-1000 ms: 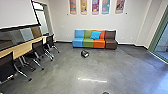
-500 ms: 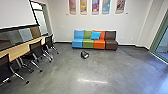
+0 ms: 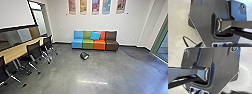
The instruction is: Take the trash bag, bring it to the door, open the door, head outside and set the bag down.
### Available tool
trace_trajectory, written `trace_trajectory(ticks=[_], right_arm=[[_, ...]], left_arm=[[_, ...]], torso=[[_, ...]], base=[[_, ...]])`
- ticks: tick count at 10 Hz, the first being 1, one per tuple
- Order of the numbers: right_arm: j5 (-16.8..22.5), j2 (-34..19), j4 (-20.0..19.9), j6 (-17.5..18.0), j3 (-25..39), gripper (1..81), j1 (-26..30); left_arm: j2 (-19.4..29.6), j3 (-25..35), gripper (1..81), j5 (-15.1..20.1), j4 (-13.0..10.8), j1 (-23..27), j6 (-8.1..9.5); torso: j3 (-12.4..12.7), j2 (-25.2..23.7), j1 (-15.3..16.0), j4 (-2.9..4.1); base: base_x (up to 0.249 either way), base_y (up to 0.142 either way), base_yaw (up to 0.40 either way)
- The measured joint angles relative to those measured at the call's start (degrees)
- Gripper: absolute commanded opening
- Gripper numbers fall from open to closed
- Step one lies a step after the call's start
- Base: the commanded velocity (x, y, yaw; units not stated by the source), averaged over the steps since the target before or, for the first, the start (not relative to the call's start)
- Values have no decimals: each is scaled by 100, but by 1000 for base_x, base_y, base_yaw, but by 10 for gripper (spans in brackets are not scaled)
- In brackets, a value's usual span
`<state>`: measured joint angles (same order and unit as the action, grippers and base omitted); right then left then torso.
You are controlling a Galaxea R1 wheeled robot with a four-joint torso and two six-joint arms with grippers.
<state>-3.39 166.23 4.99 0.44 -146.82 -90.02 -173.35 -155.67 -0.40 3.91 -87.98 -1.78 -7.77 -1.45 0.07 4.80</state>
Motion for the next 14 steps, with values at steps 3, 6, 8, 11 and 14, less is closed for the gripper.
trace_trajectory(ticks=[3, 6, 8, 11, 14], right_arm=[[-5, -10, 0, 0, -26, 811, 5], [4, 0, 5, 0, -26, 811, -9], [6, 0, 9, 0, -26, 811, 0], [4, 0, 9, 0, -26, 811, 0], [1, 0, 7, 0, -30, 811, 0]], left_arm=[[-24, 9, 811, -1, 0, 11, -1], [-13, 11, 811, -1, 0, 16, 0], [-11, 9, 811, -1, 0, 13, 0], [-11, 9, 811, -1, 0, 13, -1], [-11, 9, 811, -1, 0, 13, 0]], torso=[[0, 2, 2, 0], [0, 2, 0, 0], [0, 2, 0, 0], [0, 0, 0, 0], [0, 2, 0, 0]], base=[[169, 73, 0], [169, 76, 0], [169, 79, 0], [169, 79, 0], [169, 79, 0]])
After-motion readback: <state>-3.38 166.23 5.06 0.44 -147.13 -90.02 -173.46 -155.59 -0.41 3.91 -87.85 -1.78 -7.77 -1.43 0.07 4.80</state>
